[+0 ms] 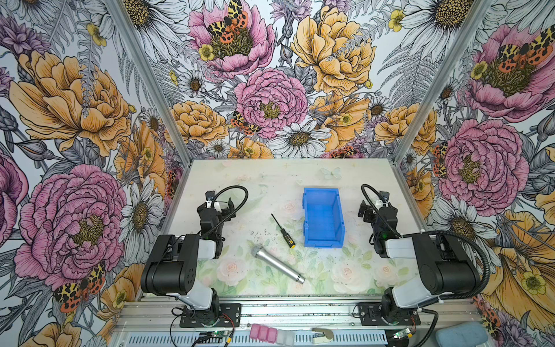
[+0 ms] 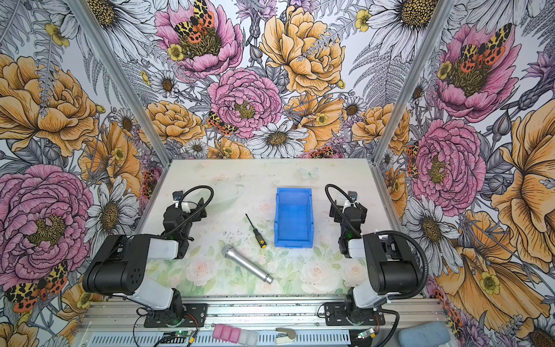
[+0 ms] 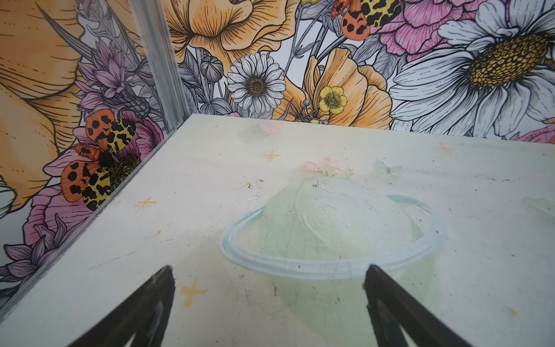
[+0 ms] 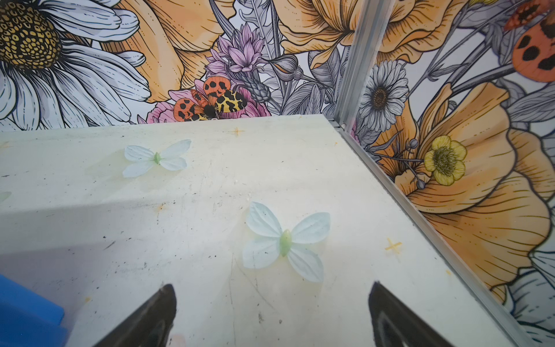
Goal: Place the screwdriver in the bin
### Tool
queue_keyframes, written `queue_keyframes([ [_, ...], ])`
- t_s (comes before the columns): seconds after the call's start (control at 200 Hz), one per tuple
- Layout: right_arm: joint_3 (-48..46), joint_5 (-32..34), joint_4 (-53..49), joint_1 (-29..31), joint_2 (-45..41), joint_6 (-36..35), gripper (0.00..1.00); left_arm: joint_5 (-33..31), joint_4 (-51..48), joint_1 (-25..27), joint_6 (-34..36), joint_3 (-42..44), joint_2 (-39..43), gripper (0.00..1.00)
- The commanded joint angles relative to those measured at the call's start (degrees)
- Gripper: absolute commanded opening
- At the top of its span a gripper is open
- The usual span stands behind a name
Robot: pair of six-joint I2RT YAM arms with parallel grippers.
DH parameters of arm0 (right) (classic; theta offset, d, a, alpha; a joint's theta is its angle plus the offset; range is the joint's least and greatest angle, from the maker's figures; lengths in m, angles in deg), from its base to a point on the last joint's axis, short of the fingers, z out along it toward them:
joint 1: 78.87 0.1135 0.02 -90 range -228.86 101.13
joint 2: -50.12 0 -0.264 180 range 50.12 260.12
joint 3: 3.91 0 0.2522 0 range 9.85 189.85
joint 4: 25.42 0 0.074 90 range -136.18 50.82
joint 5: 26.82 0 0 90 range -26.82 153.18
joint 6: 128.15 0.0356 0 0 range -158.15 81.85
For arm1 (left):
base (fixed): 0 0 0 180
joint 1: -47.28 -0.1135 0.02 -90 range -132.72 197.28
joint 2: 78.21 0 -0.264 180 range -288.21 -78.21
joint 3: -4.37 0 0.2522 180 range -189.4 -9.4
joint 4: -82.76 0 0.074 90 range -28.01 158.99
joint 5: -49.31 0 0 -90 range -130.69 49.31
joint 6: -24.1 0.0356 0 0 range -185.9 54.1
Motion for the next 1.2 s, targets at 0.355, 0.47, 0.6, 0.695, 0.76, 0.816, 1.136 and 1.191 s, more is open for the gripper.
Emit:
queue_keyframes([
  [0.355, 0.5, 0.8, 2.0, -0.1, -0.3, -0.4, 0.99, 1.6, 0.2, -0.3, 0.2, -0.7, 0.6, 0.99],
  [0.47, 1.3, 2.6, -0.6, 0.3, -2.0, -0.1, 0.99, 2.1, -2.7, -0.4, 0.0, -1.0, 3.2, 0.98],
  [0.6, 3.4, 3.5, -8.5, 1.2, -6.5, -0.8, 0.99, -0.5, -14.6, -0.5, -1.2, -4.3, 9.0, 0.99],
  [0.695, 4.9, 3.9, -14.2, 2.0, -10.1, -1.4, 0.99, -2.3, -22.4, -0.4, -2.7, -5.8, 12.8, 0.99],
  [0.76, 7.0, 6.3, -20.5, 2.7, -13.4, -0.7, 1.00, -2.6, -29.1, 0.0, -2.8, -7.4, 15.4, 0.99],
  [0.816, 9.7, 9.1, -27.3, 3.3, -15.4, 0.5, 0.99, -3.9, -35.5, 1.0, -2.9, -9.4, 17.8, 0.99],
  [1.136, 22.2, 11.5, -58.3, 7.7, -26.3, 8.0, 1.00, -13.1, -68.5, 6.0, -21.4, -22.1, 30.4, 0.99],
  [1.191, 23.7, 11.8, -62.2, 8.1, -28.3, 9.8, 0.99, -13.0, -73.9, 7.2, -24.1, -25.0, 30.4, 0.99],
])
